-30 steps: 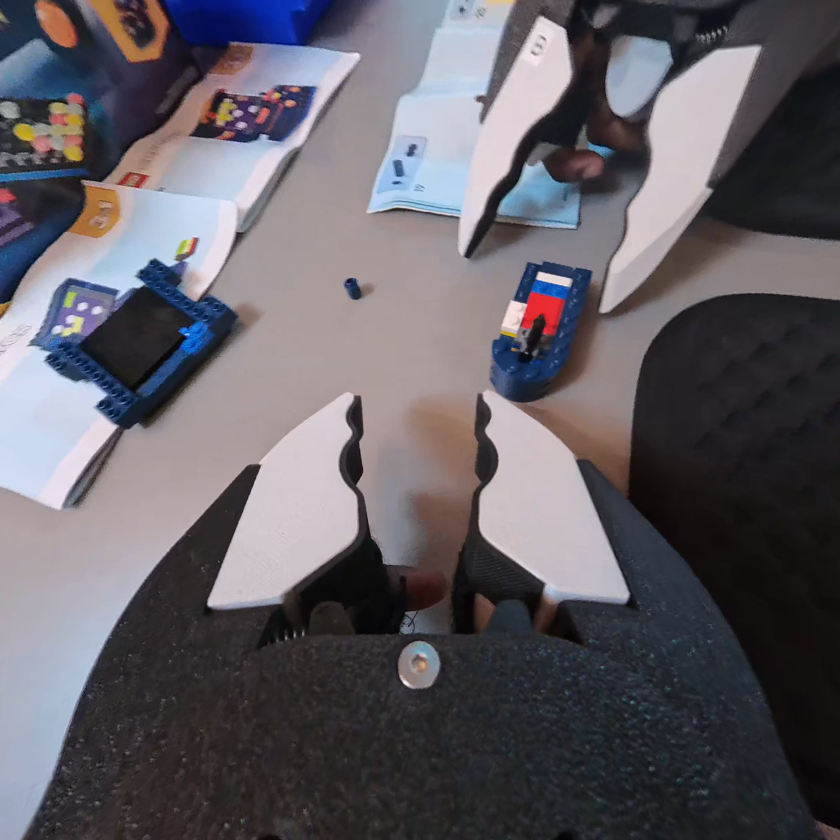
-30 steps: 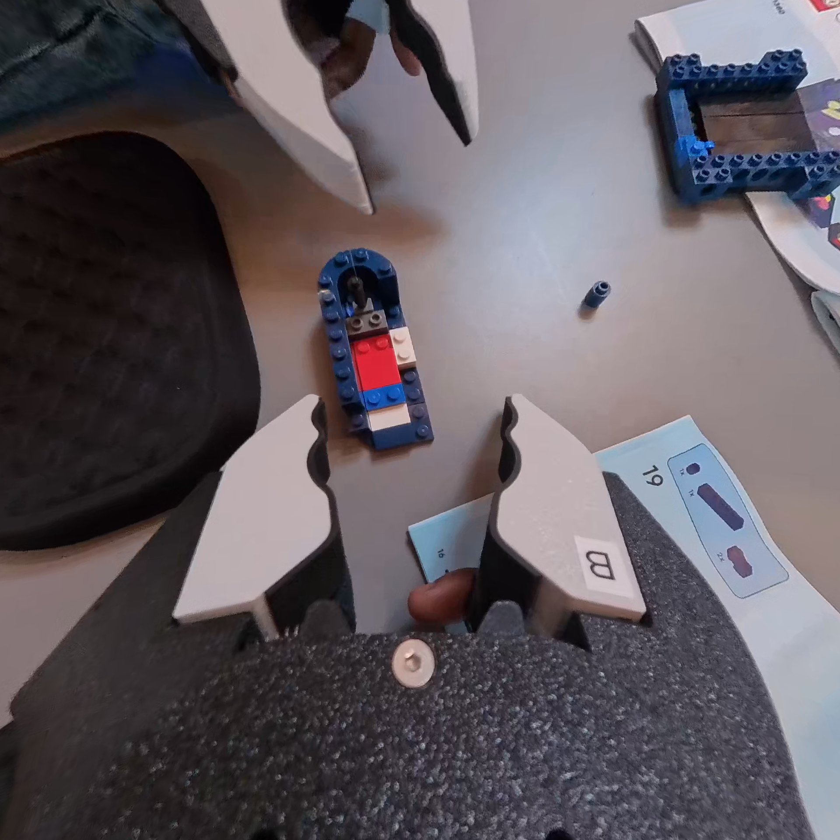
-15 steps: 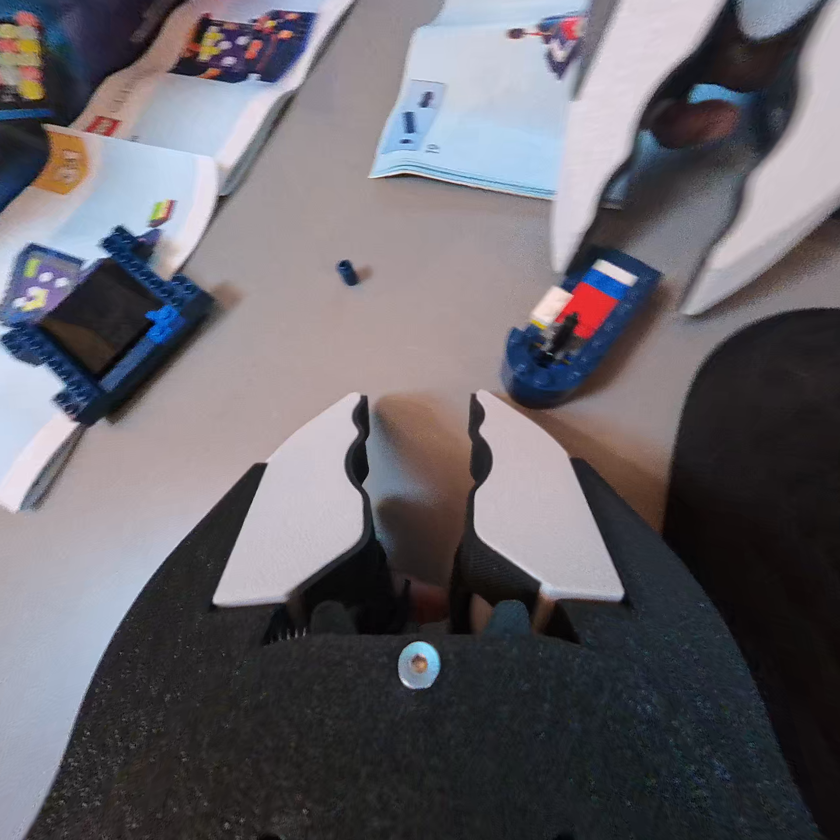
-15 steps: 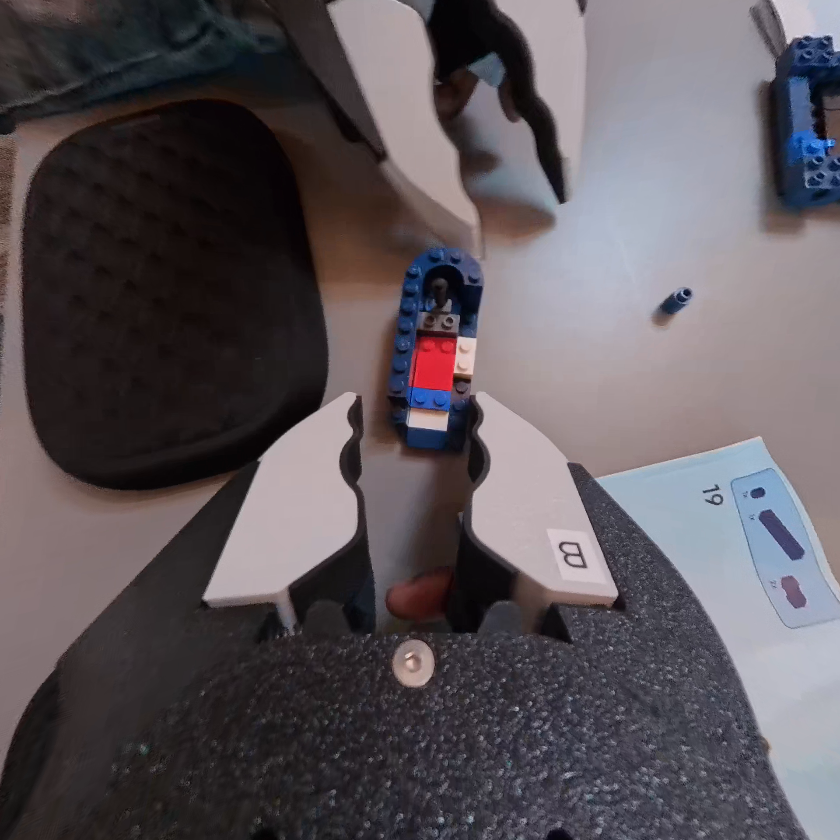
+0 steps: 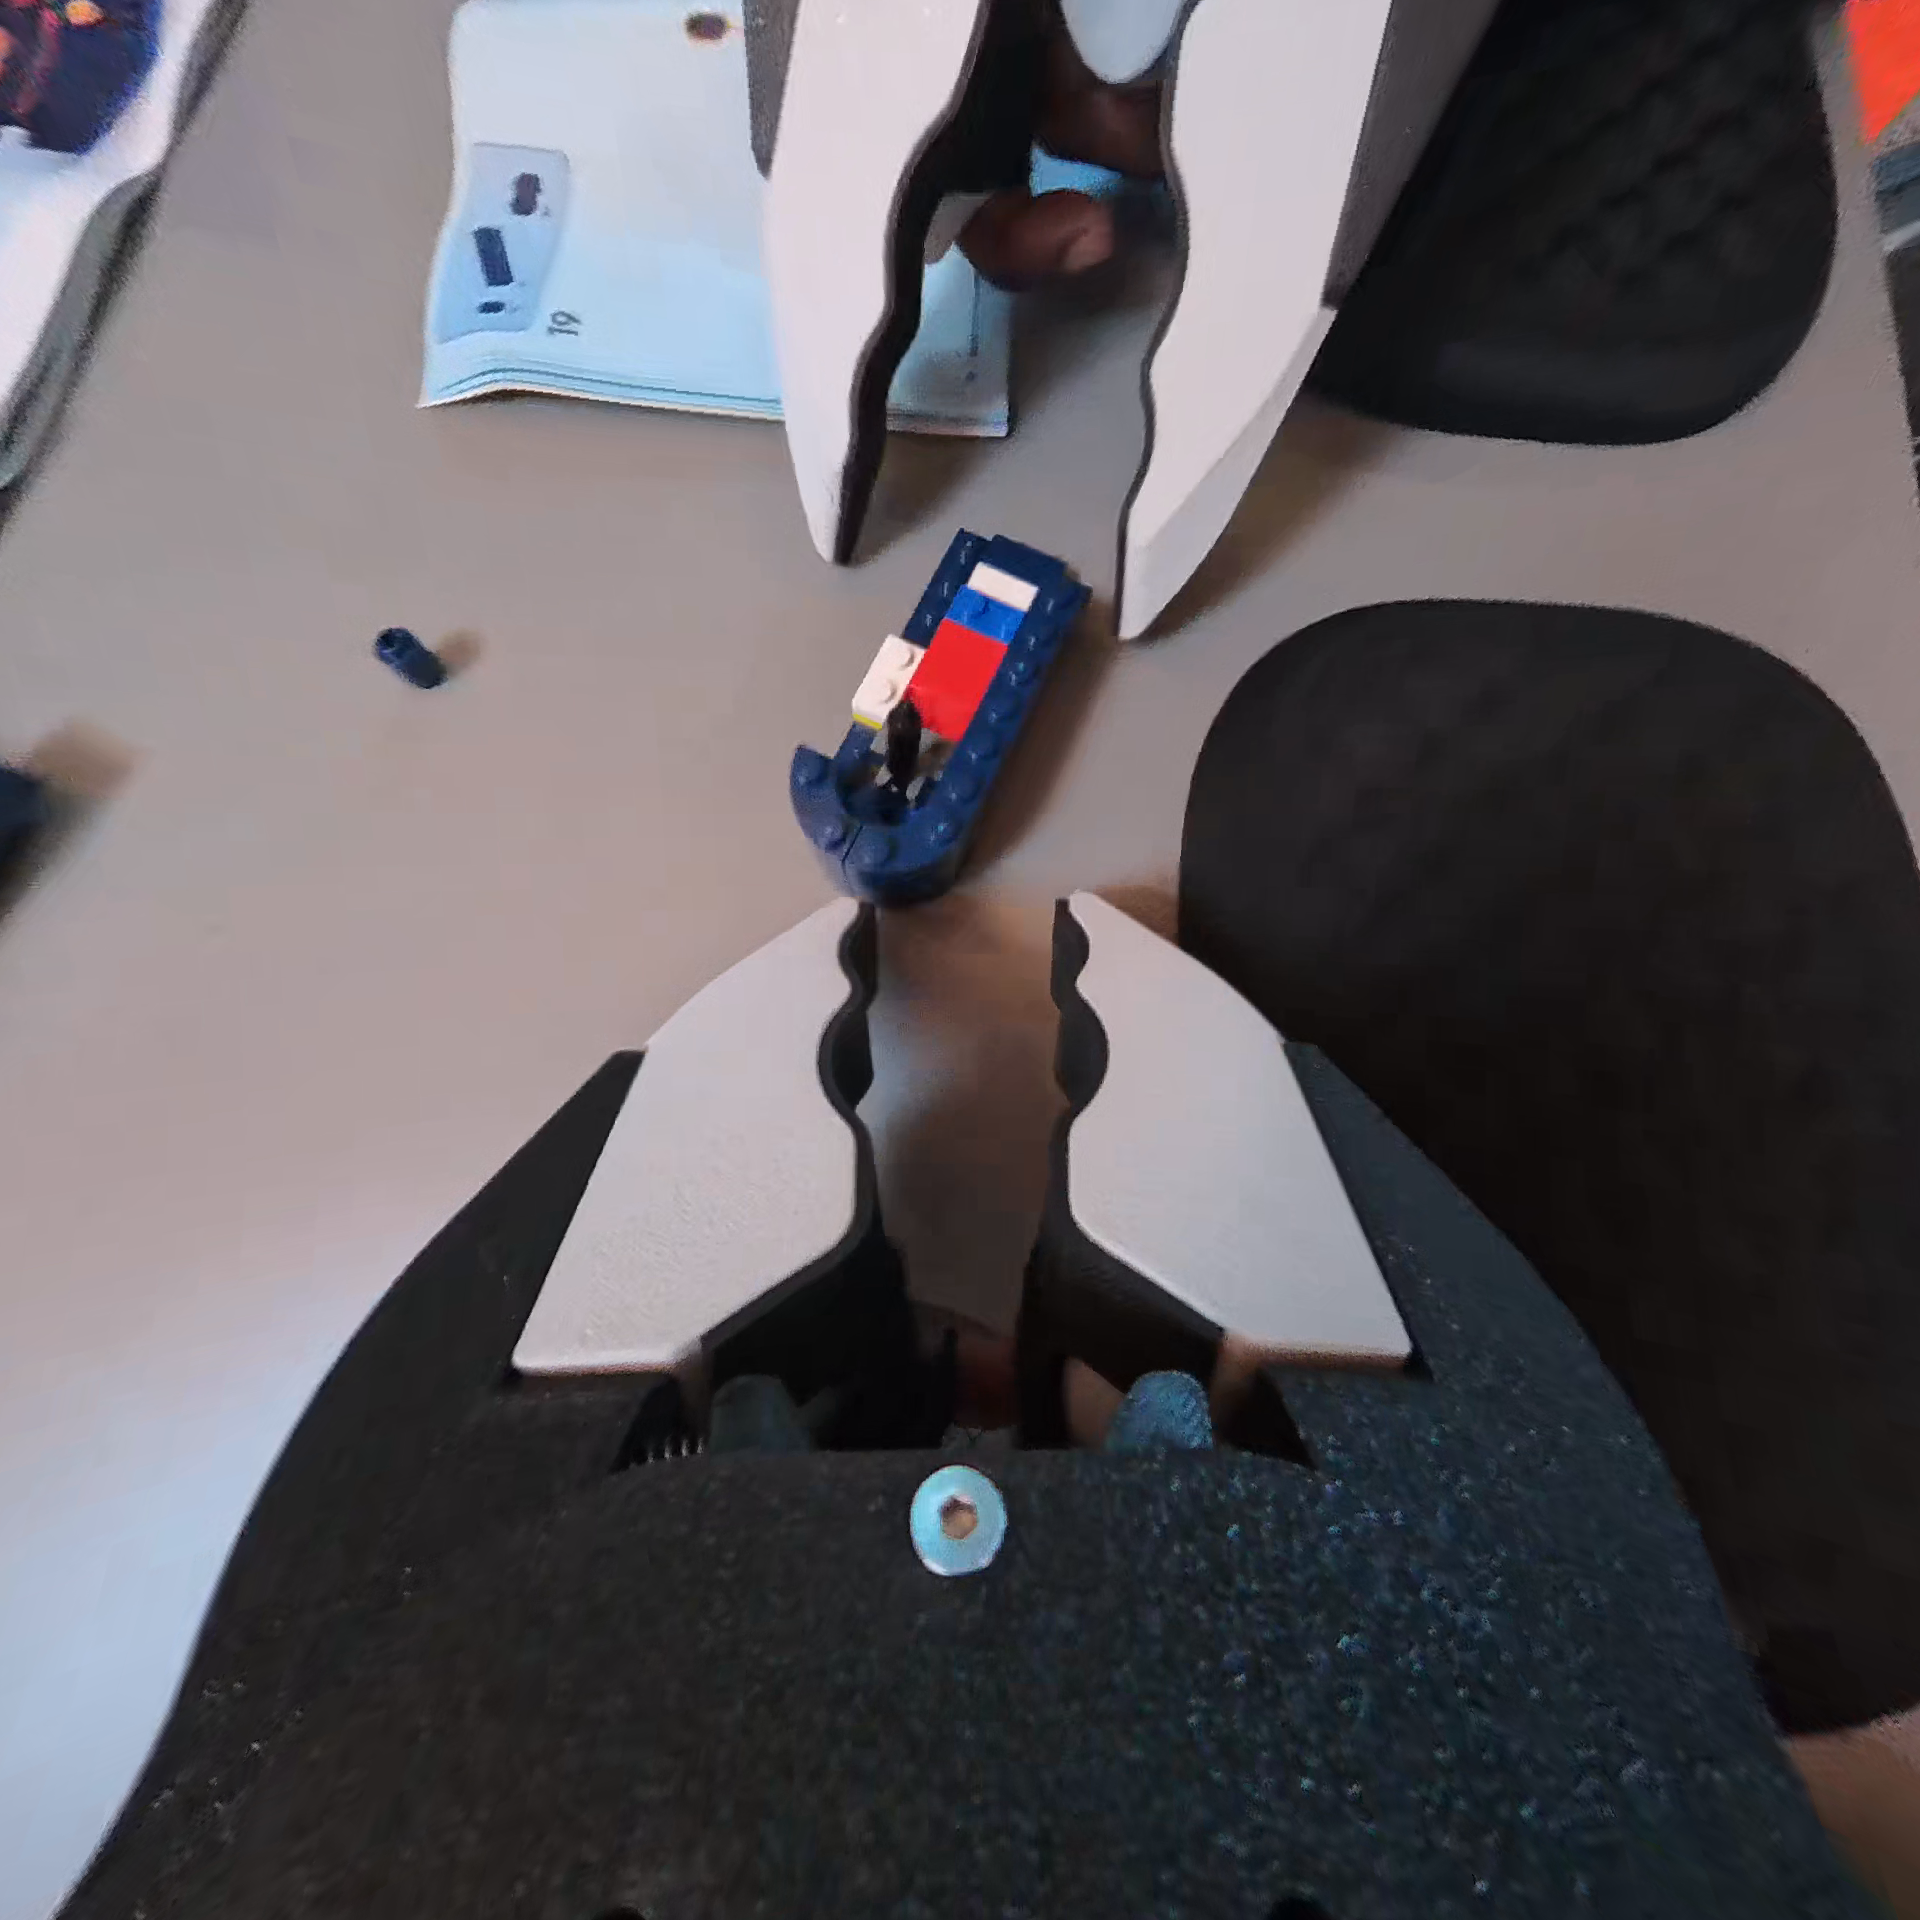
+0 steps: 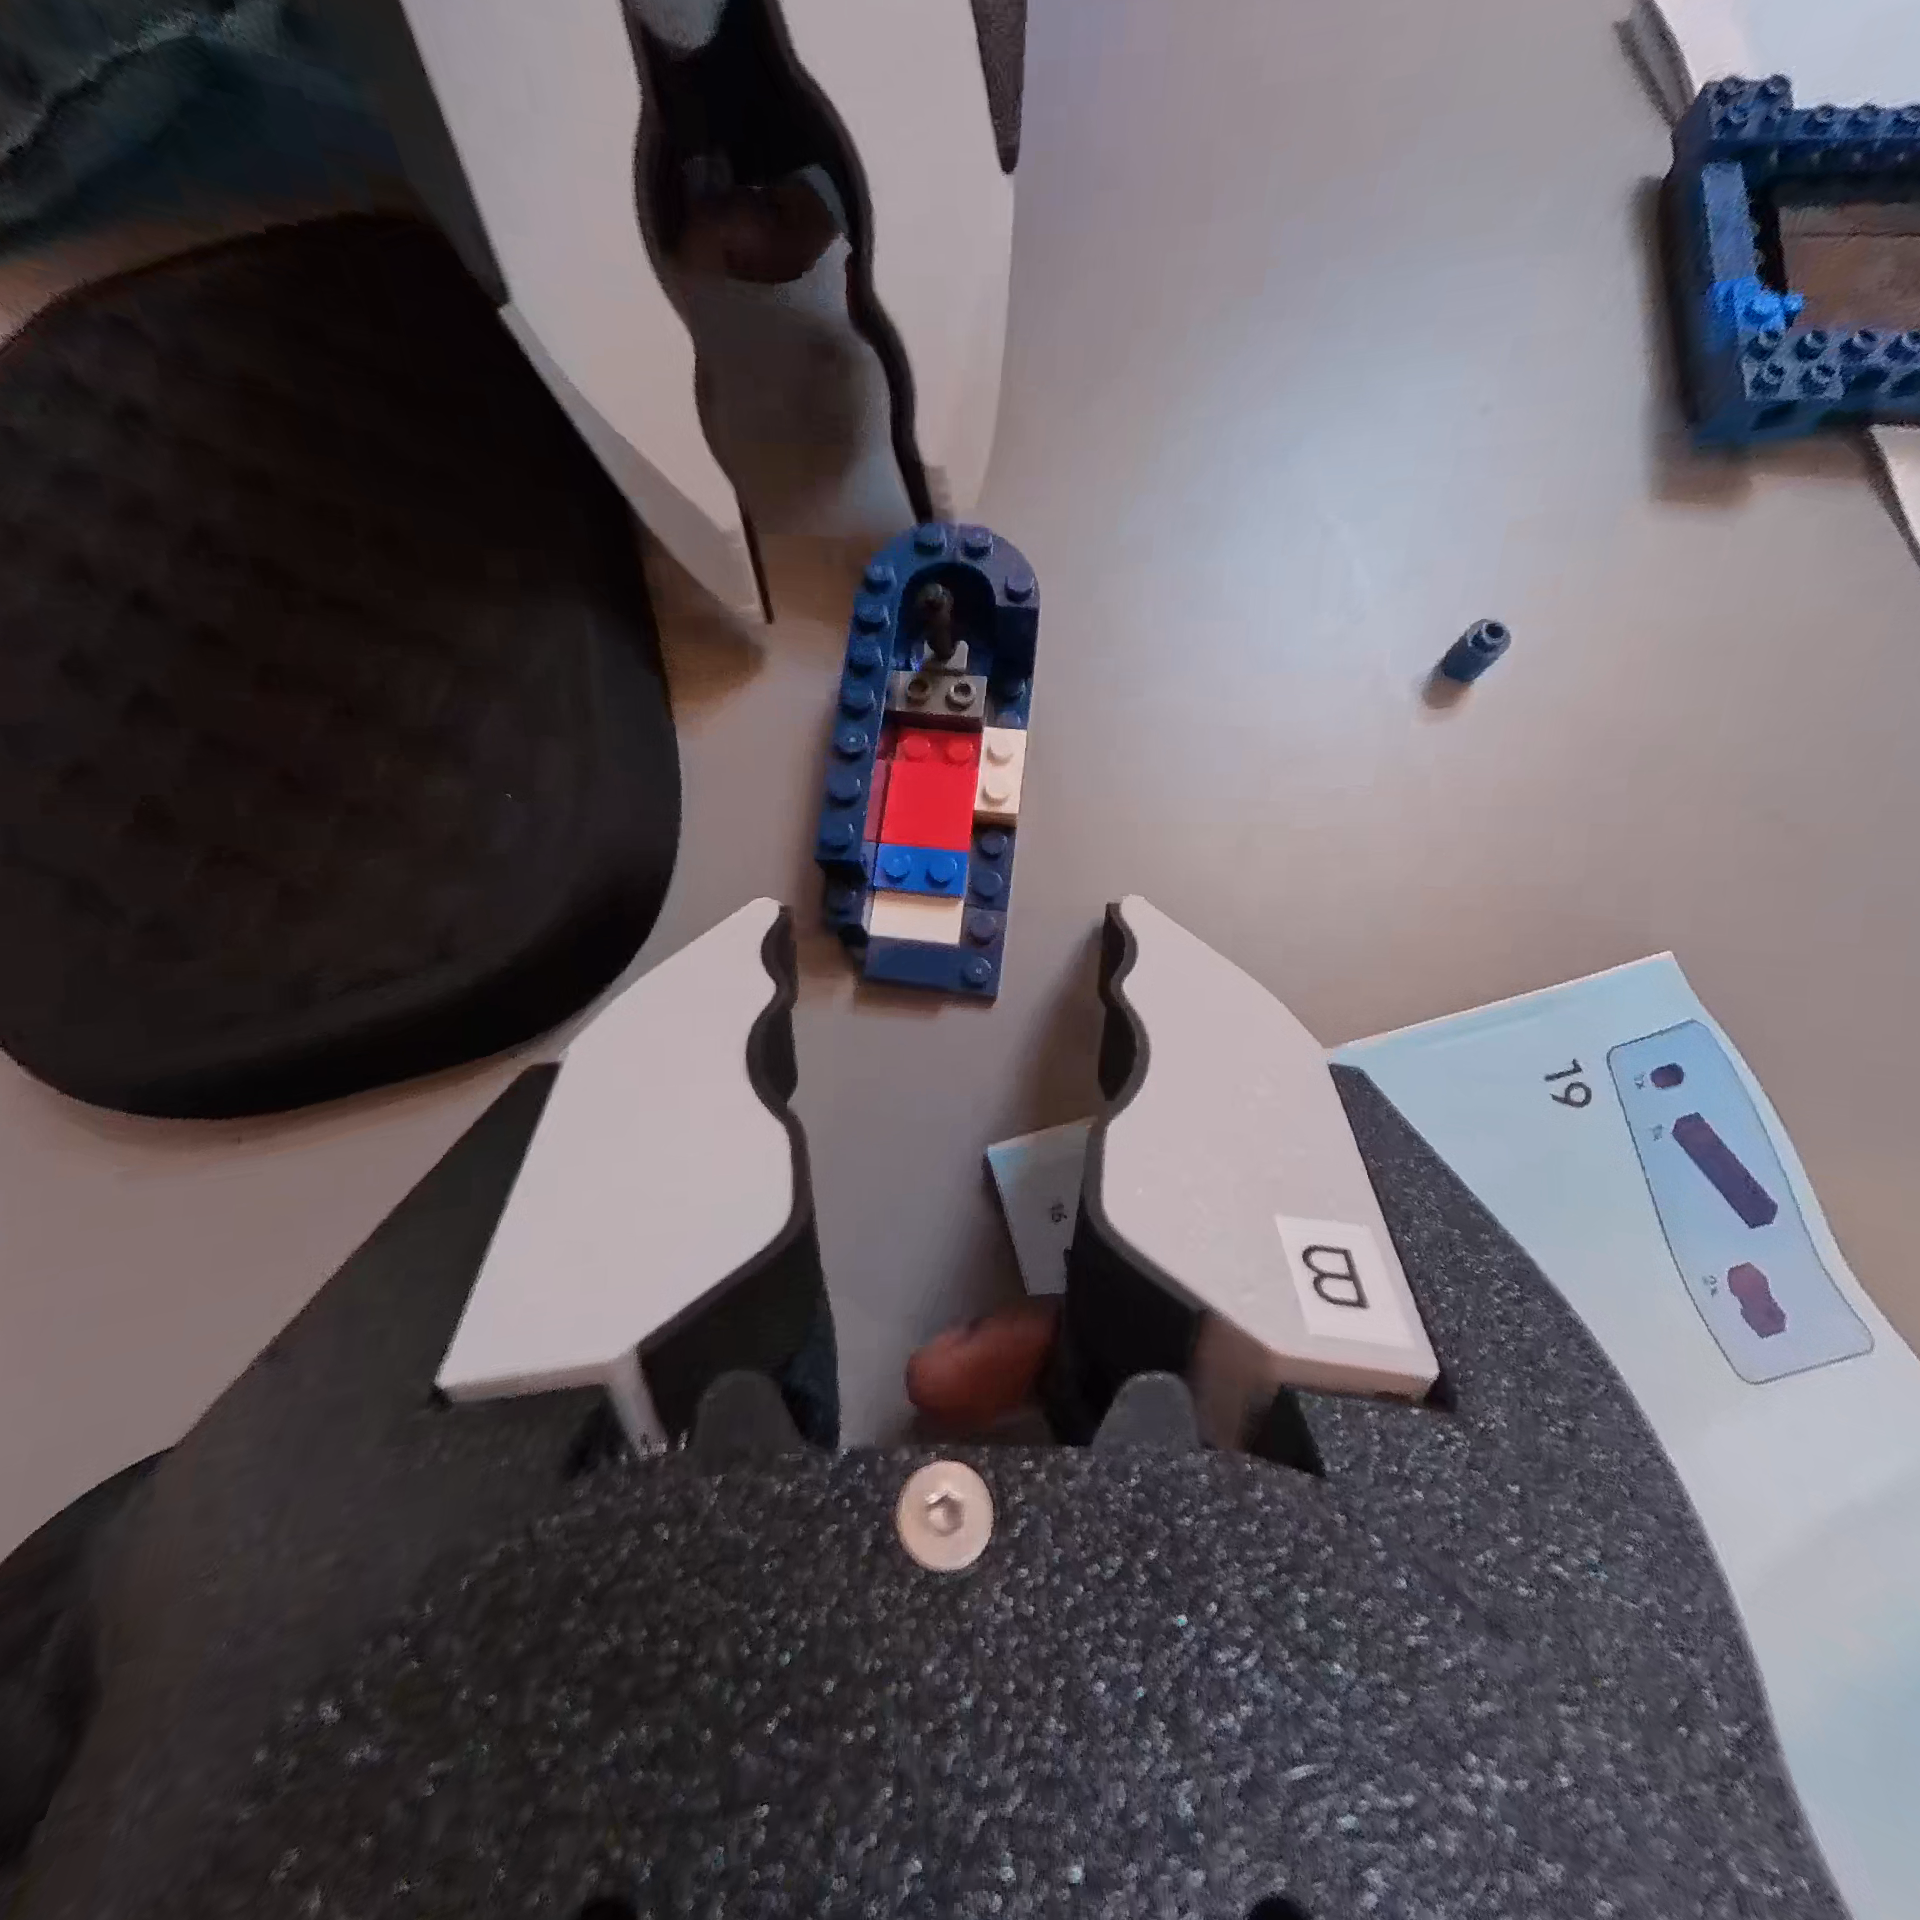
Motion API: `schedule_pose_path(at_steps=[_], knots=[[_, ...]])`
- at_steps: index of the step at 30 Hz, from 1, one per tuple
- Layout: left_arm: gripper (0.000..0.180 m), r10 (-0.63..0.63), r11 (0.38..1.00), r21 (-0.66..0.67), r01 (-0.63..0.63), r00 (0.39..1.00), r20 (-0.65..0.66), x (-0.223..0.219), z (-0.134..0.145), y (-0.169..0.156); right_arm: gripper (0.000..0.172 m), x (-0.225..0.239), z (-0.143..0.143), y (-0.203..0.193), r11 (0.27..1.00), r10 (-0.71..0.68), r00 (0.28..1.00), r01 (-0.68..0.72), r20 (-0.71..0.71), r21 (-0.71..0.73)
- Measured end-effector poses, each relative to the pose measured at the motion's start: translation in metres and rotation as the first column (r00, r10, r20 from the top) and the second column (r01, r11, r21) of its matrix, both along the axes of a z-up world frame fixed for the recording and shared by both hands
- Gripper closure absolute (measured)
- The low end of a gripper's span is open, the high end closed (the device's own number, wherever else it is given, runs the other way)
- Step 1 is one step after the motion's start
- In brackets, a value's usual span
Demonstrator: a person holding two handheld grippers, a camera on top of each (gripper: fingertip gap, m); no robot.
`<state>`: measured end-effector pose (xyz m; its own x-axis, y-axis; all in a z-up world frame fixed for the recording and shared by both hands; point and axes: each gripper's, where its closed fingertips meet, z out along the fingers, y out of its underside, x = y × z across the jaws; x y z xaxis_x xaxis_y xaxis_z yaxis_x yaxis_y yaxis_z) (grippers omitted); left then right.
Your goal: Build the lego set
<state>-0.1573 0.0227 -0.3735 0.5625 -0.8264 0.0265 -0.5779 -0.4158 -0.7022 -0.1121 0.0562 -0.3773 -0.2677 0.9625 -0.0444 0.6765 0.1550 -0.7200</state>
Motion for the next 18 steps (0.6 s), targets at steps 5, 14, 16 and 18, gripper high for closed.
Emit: schedule_pose_path(at_steps=[5, 14, 16, 18], knots=[[0.153, 0.179, 0.976, 0.127, -0.174, 0.984, -0.023, -0.003, -0.004, 0.035, 0.133, 0.005, 0.001, -0.005, 0.999, 0.022, 0.999, -0.021, 0.026, -0.045], [0.161, 0.114, 0.976, 0.191, -0.105, 0.993, -0.039, -0.004, 0.008, 0.029, 0.138, 0.011, 0.009, -0.005, 0.988, 0.055, 0.998, -0.053, 0.006, -0.142], [0.162, 0.125, 0.973, 0.198, -0.118, 0.992, -0.023, -0.001, 0.009, 0.031, 0.139, 0.011, 0.006, -0.006, 0.988, 0.059, 0.998, -0.056, 0.02, -0.141], [0.162, 0.153, 0.962, 0.235, -0.142, 0.988, -0.03, 0.0, 0.008, 0.038, 0.139, 0.01, 0.003, -0.006, 0.991, 0.053, 0.998, -0.05, 0.018, -0.123]])
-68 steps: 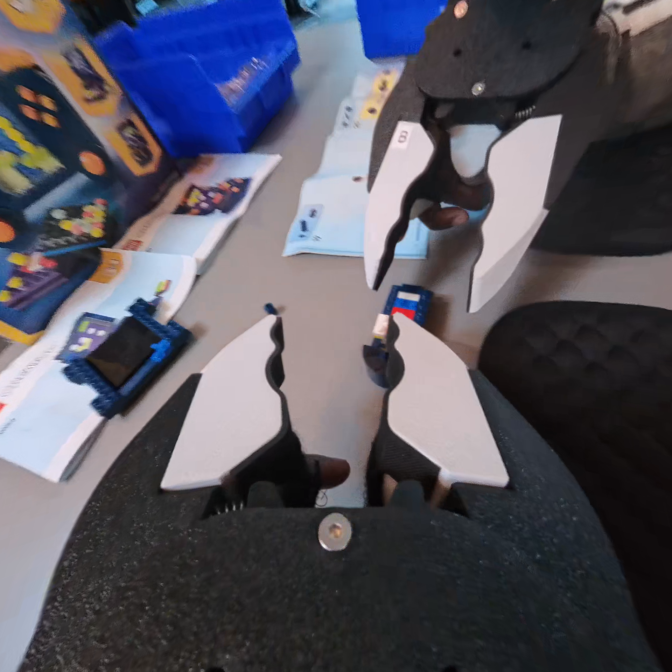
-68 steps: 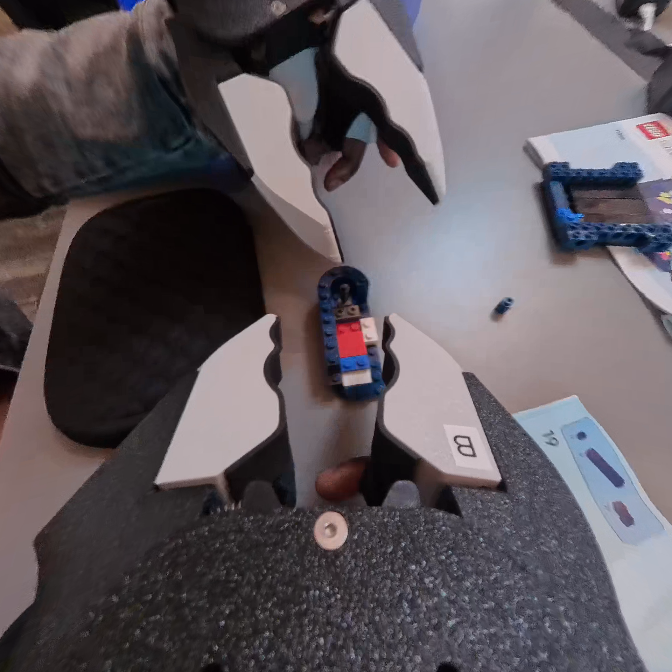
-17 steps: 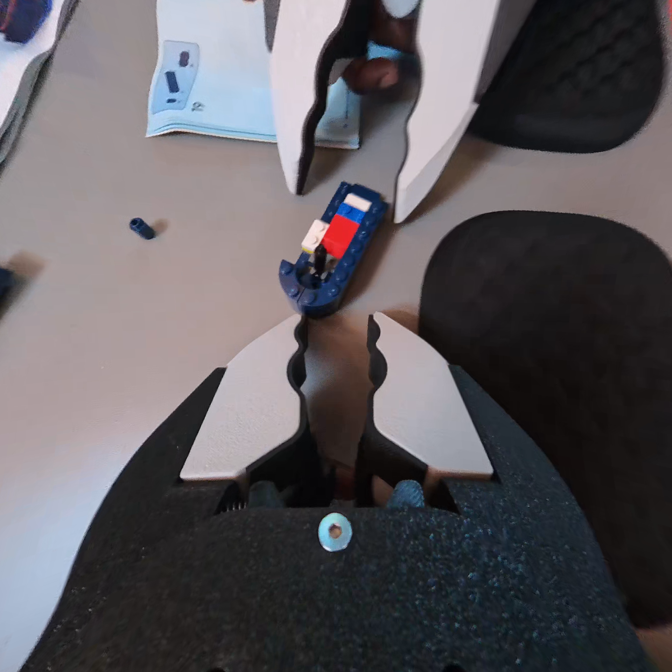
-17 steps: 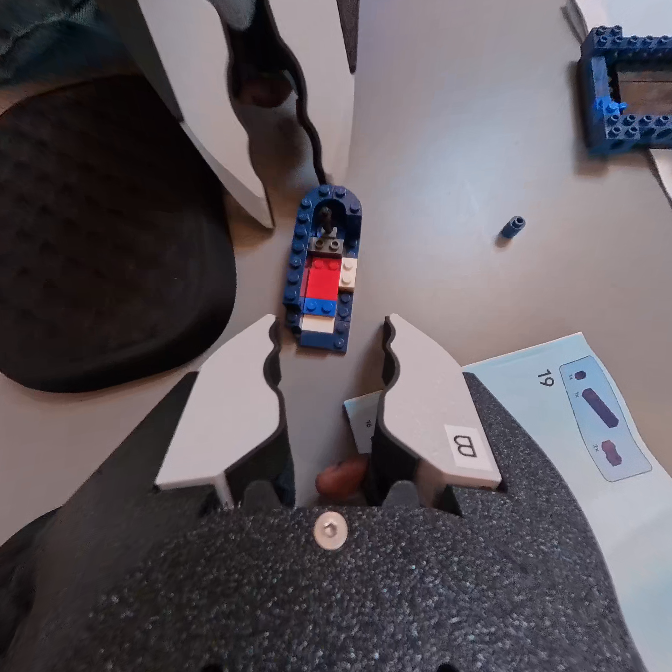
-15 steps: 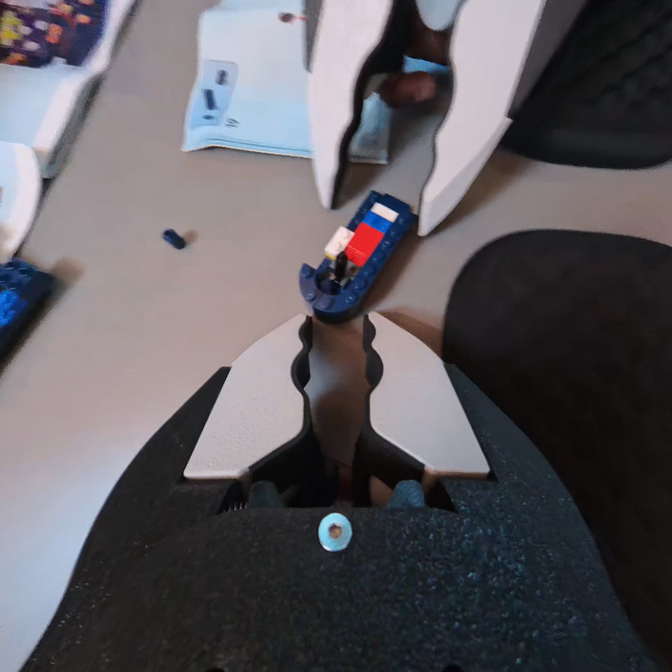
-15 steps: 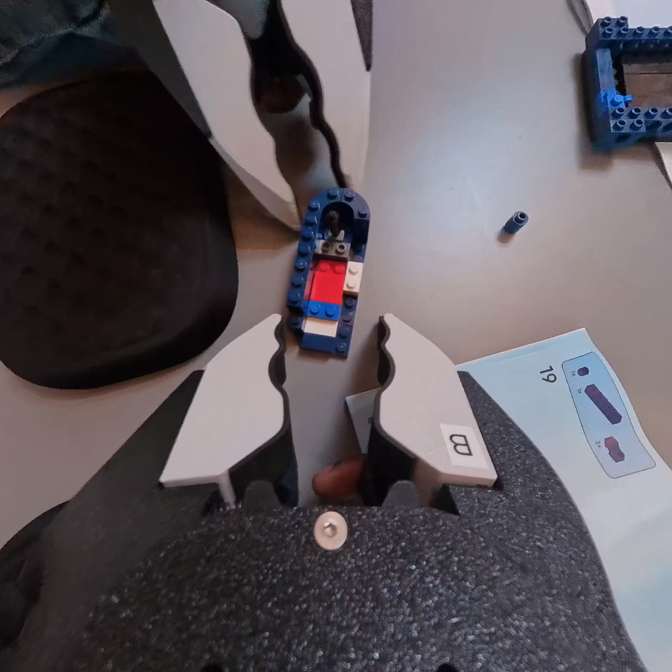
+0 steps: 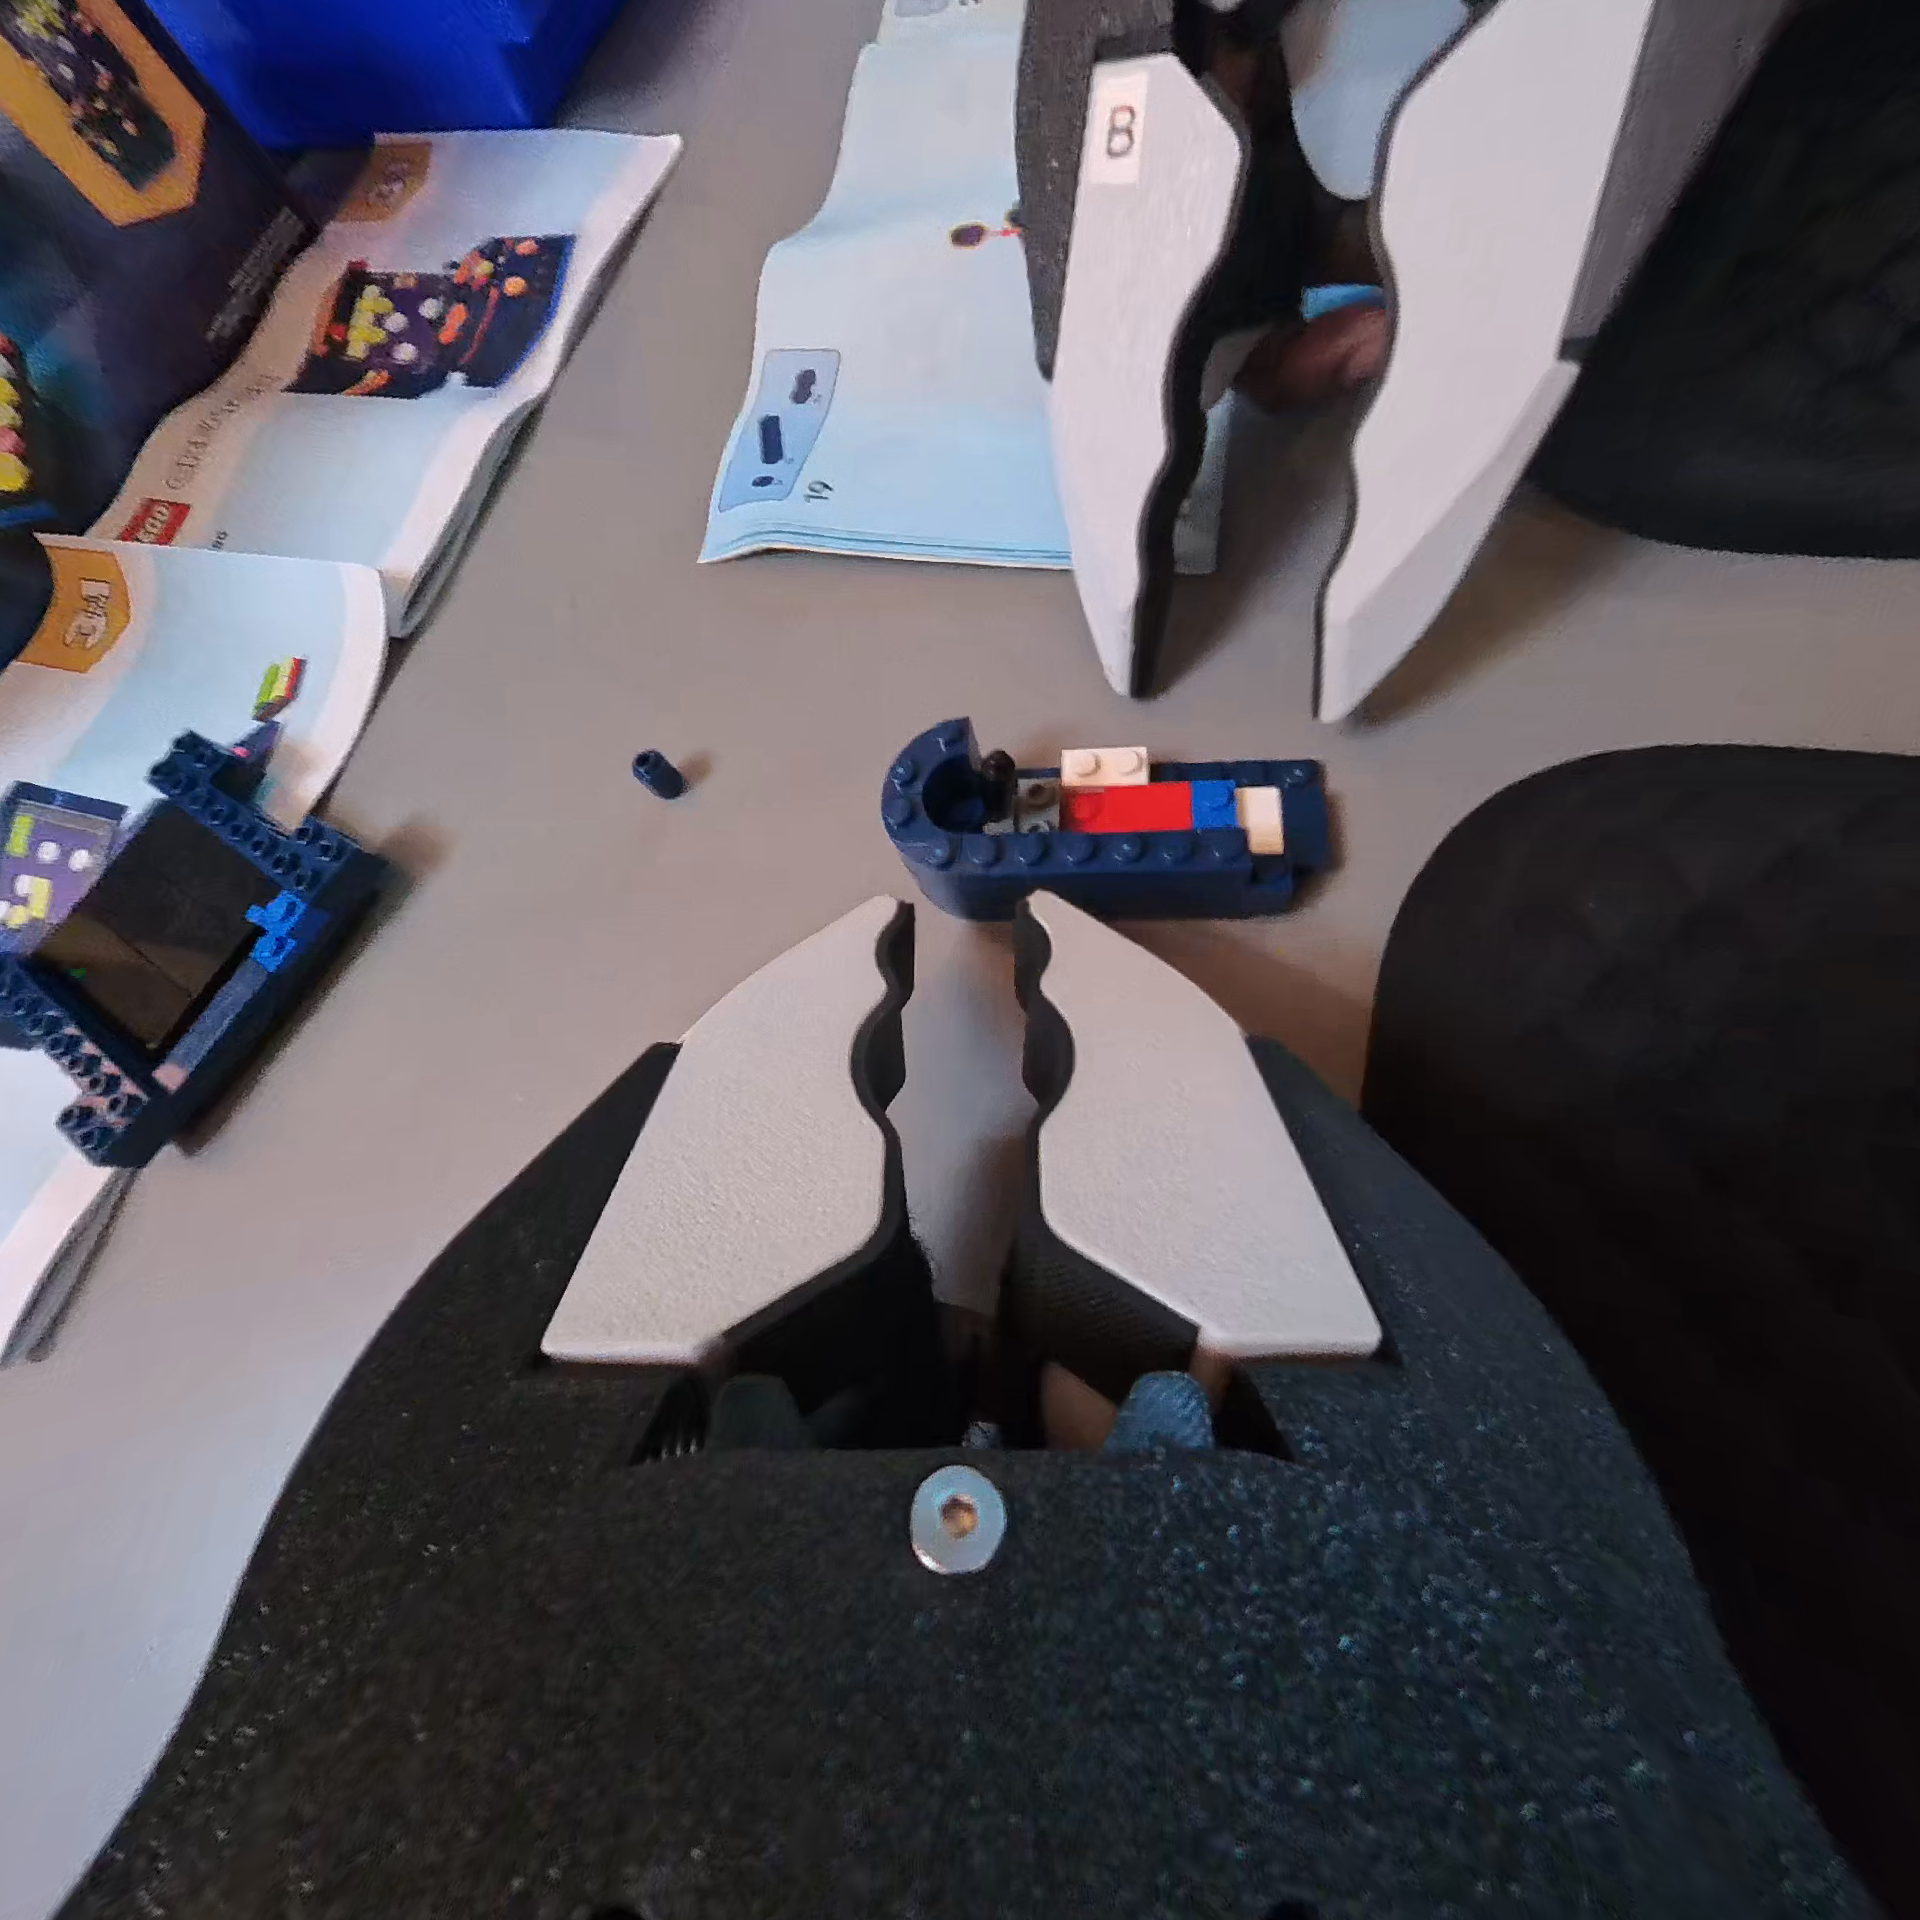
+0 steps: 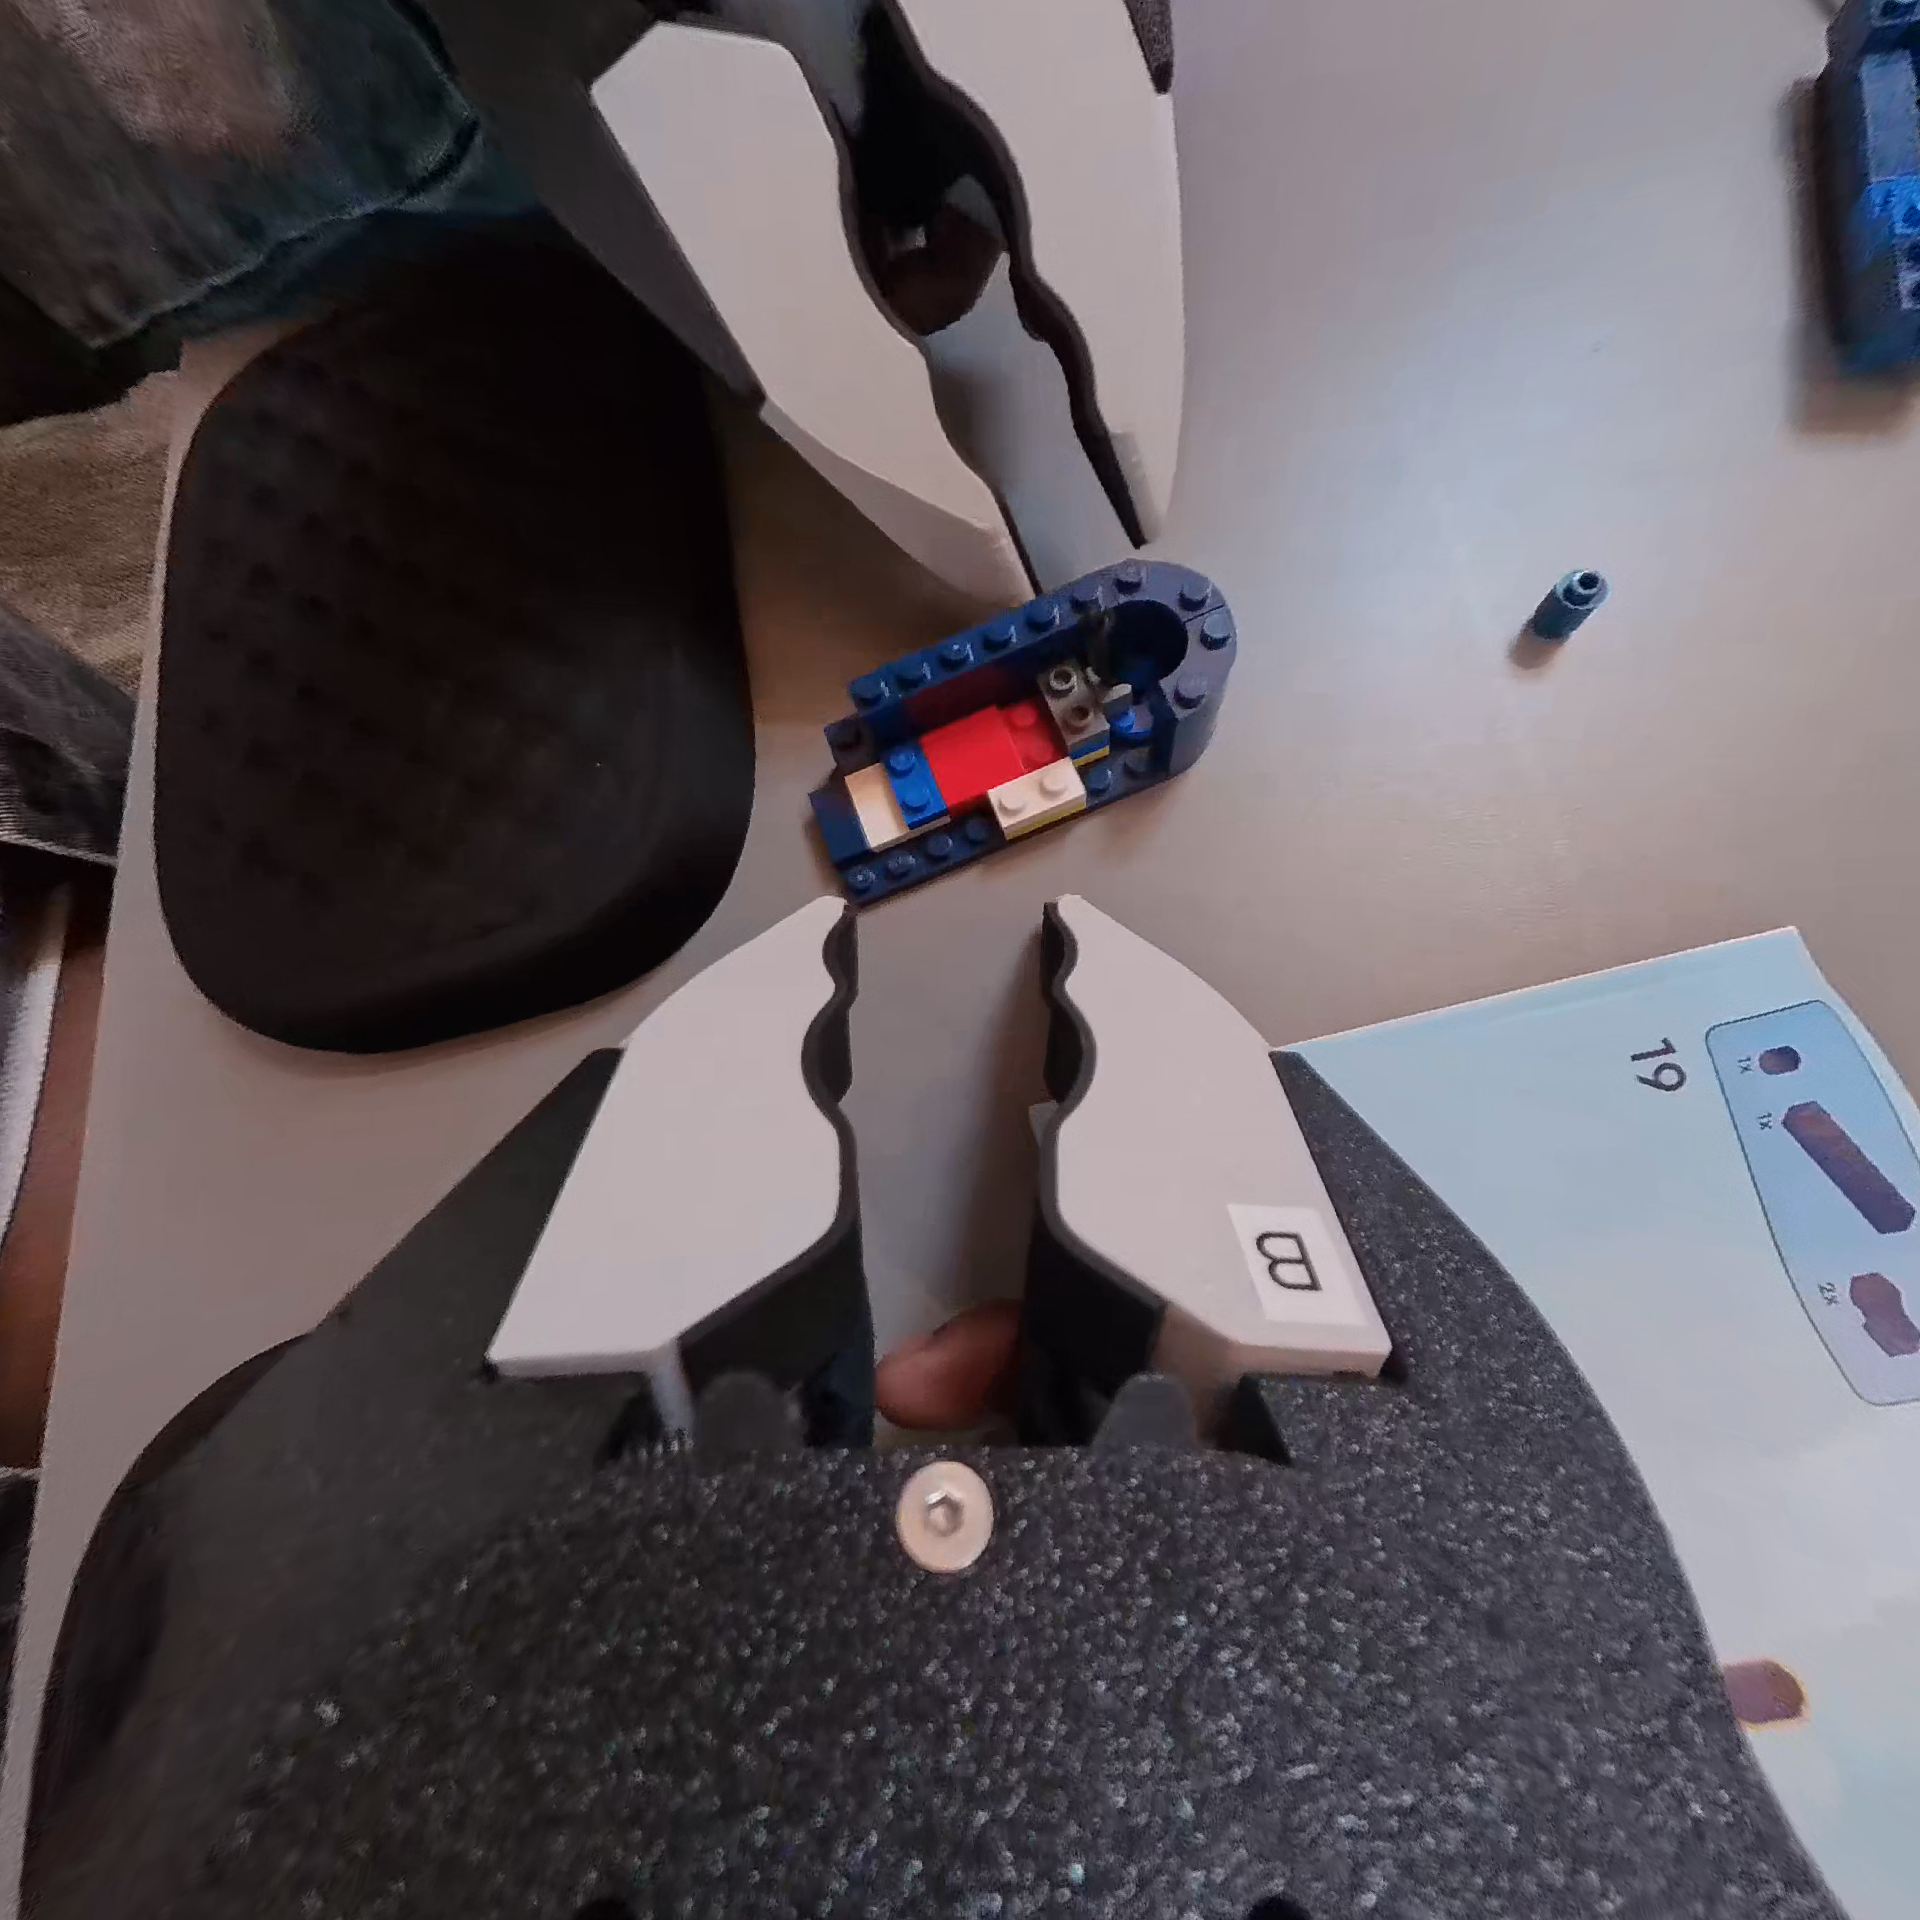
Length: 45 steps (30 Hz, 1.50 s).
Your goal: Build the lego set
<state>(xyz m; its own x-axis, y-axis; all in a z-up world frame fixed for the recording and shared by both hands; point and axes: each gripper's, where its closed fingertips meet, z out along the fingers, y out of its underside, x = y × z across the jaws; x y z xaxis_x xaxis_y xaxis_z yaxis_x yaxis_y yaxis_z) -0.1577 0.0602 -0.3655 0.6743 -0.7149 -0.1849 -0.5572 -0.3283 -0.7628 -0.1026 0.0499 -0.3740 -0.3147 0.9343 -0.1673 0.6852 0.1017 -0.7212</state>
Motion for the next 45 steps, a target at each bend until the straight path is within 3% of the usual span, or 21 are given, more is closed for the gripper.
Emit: schedule_pose_path(at_steps=[5, 8, 11, 13, 16, 18, 22, 26, 31, 34, 45], knots=[[0.163, 0.035, 0.998, 0.054, -0.033, 0.999, -0.034, -0.001, -0.003, 0.008, 0.134, -0.006, 0.003, 0.008, 0.999, -0.037, 0.998, 0.038, -0.049, 0.014], [0.166, 0.078, 0.993, 0.089, -0.075, 0.997, -0.028, -0.01, 0.003, 0.013, 0.157, -0.012, 0.015, 0.026, 0.991, -0.119, 0.981, 0.126, -0.152, 0.04], [0.174, 0.082, 0.993, 0.078, -0.09, 0.991, 0.104, -0.011, 0.016, 0.013, 0.159, -0.018, 0.026, 0.038, 0.982, -0.17, 0.96, 0.184, -0.224, 0.042], [0.176, 0.052, 0.999, 0.002, -0.054, 0.971, 0.232, -0.005, 0.021, 0.009, 0.159, -0.023, 0.03, 0.043, 0.975, -0.188, 0.947, 0.212, -0.259, 0.067], [0.18, 0.119, 0.989, -0.125, -0.076, 0.912, 0.393, -0.001, 0.029, 0.012, 0.172, -0.033, 0.036, 0.048, 0.96, -0.253, 0.922, 0.276, -0.294, 0.038], [0.18, 0.156, 0.976, -0.199, -0.087, 0.918, 0.364, -0.001, 0.021, 0.016, 0.172, -0.036, 0.031, 0.045, 0.963, -0.267, 0.936, 0.268, -0.231, -0.028], [0.18, 0.169, 0.961, -0.267, -0.07, 0.915, 0.366, 0.006, 0.013, 0.017, 0.149, -0.032, 0.025, 0.036, 0.972, -0.225, 0.959, 0.21, -0.17, -0.106], [0.18, 0.198, 0.955, -0.282, -0.089, 0.902, 0.384, 0.004, 0.014, 0.019, 0.159, -0.034, 0.022, 0.039, 0.976, -0.217, 0.96, 0.21, -0.18, -0.056], [0.18, 0.188, 0.951, -0.303, -0.066, 0.9, 0.393, 0.011, 0.011, 0.017, 0.154, -0.035, 0.014, 0.035, 0.981, -0.191, 0.97, 0.191, -0.153, -0.017], [0.18, 0.183, 0.953, -0.297, -0.067, 0.905, 0.383, 0.012, 0.01, 0.017, 0.161, -0.036, 0.013, 0.033, 0.983, -0.184, 0.971, 0.185, -0.155, -0.012], [0.18, 0.161, 0.968, -0.235, -0.087, 0.934, 0.319, 0.013, 0.009, 0.017, 0.161, -0.036, 0.012, 0.033, 0.98, -0.182, 0.968, 0.193, -0.174, 0.047]])
